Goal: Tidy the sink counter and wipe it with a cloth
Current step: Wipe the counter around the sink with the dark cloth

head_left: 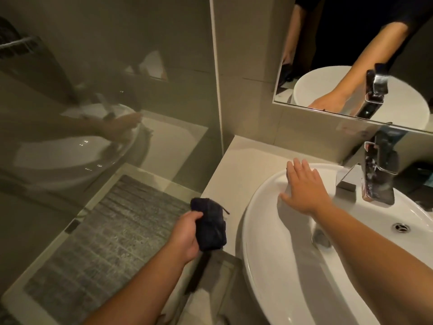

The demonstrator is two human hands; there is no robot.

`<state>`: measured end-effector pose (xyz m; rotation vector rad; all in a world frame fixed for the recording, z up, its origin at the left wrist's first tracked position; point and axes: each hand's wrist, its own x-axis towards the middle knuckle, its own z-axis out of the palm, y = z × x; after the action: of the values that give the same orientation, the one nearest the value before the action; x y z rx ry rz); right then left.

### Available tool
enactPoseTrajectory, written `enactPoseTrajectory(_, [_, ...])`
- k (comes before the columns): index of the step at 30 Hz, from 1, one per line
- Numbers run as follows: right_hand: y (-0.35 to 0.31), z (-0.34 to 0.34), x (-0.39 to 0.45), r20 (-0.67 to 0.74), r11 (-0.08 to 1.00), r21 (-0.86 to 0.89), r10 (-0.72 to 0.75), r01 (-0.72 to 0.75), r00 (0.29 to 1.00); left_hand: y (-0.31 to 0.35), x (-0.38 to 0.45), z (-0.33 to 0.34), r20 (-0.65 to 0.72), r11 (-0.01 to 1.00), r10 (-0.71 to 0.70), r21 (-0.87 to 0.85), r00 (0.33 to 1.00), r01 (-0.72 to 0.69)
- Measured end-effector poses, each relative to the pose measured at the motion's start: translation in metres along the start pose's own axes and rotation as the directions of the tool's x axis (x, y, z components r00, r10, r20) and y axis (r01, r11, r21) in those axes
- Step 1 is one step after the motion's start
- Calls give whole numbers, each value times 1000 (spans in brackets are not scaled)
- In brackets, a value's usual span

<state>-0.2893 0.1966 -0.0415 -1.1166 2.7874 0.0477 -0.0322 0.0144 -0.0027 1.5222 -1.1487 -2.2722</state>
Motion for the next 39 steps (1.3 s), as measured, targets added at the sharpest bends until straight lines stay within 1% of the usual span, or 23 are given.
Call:
enactPoseTrajectory(2, [1,1,1,-7,1000,-5,2,-2,1000,29,33,36,29,972,191,137,981,-193])
enactPoseTrajectory(3, [1,1,1,-15,1000,-7,3,-3,1000,40,51,54,59,929,281,234,958,-287])
enactPoseTrajectory(4, [-1,1,0,-26,1000,-9,3,-3,1000,51,68,71,96,864,363,337,927,-373])
enactPoseTrajectory(6, [-1,5,0,-49,1000,-11,20,-20,999,69,107,109,219,682,477,518,851,-516])
enactPoseTrajectory(7, [0,7,2,-65,999,-11,31,-32,997,78,128,133,292,562,515,594,806,-575])
enactPoseTrajectory(9, [-3,7,-2,-90,999,-21,28,-30,996,89,160,168,444,279,543,706,713,-651])
enactPoseTrajectory(10, [-2,8,-1,-99,999,-30,33,-36,995,88,179,188,545,131,505,718,669,-683])
enactPoseTrajectory(11, [-2,10,0,-115,998,-36,41,-45,993,84,194,204,656,-32,413,704,632,-709])
enactPoseTrajectory(12, [-3,11,1,-129,998,-39,46,-51,991,77,207,217,750,-192,267,656,605,-730])
enactPoseTrajectory(13, [-3,12,2,-136,997,-44,50,-57,989,69,216,225,808,-335,127,581,575,-742])
enactPoseTrajectory(14, [-4,13,3,-140,997,-51,55,-63,989,62,223,230,842,-459,31,491,538,-741])
enactPoseTrajectory(15, [-3,14,4,-149,996,-56,58,-67,987,58,227,231,863,-523,-11,425,504,-739])
enactPoseTrajectory(17, [-2,15,5,-165,996,-52,66,-76,984,56,231,226,893,-550,-39,355,448,-756])
enactPoseTrajectory(19, [-2,16,4,-170,997,-47,55,-64,984,55,226,210,912,-520,-48,325,407,-790])
enactPoseTrajectory(21, [-1,15,3,-169,997,-39,54,-62,984,50,218,188,922,-480,-29,325,385,-815])
enactPoseTrajectory(23, [-1,13,3,-149,998,-46,44,-51,988,42,203,157,923,-437,-17,339,385,-833])
enactPoseTrajectory(29, [-1,4,1,-30,999,-37,30,-31,999,13,133,58,891,-375,48,435,452,-818])
enactPoseTrajectory(32, [0,-1,0,11,1000,-11,24,-24,1000,-7,94,15,868,-359,59,480,494,-801])
enactPoseTrajectory(35, [0,-4,0,44,1000,-18,9,-9,999,-27,62,-22,852,-327,75,512,518,-795])
enactPoseTrajectory(39, [-1,-7,1,49,999,-48,-3,6,999,-53,35,-53,816,-355,83,561,573,-748])
